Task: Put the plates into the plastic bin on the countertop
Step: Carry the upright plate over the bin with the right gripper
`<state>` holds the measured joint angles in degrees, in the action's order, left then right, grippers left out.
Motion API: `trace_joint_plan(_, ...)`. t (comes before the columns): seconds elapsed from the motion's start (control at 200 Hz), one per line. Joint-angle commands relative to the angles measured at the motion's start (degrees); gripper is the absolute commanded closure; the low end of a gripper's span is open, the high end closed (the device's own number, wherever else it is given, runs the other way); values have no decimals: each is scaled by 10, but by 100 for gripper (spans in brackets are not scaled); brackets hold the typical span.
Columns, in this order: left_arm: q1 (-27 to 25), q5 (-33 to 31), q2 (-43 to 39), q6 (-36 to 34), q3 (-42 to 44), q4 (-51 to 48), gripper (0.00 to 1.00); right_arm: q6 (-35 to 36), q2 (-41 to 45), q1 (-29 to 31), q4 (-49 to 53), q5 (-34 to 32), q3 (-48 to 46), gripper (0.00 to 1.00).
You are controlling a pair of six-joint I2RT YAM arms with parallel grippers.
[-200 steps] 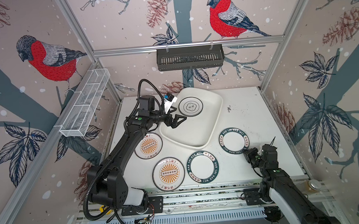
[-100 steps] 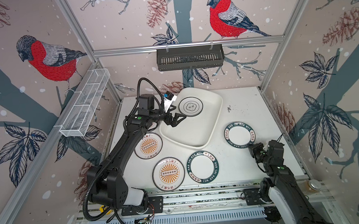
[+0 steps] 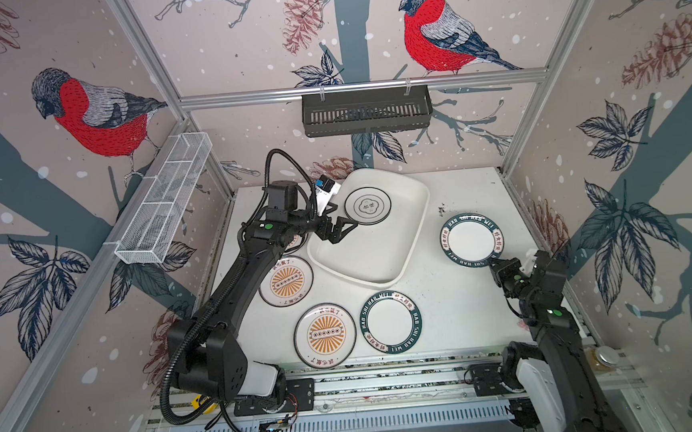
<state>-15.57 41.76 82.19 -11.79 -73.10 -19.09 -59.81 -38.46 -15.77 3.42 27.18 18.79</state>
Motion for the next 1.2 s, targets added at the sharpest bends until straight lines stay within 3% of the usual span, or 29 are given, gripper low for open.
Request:
trace_joint_plan(0.0,0,-18,1,2,-3,-3,2,26,-14,0,-20,23,30,99)
trace_joint_plan(0.25,2,-68,6,12,-21,-7,2,61,-85,45,-29,9,115,99)
trace_joint_plan(0.675,35,-96,-11,23,-36,-22,2,122,-316,251,-60,-55,324,99)
trace_joint_plan(0.951,63,-89,-30,33,-31,-22,2,136,-473,323,-100,-48,418,99)
trace_joint_plan(1.191,64,-82,-29,18,-38,-30,2,138,-589,349,-103,-24,500,99)
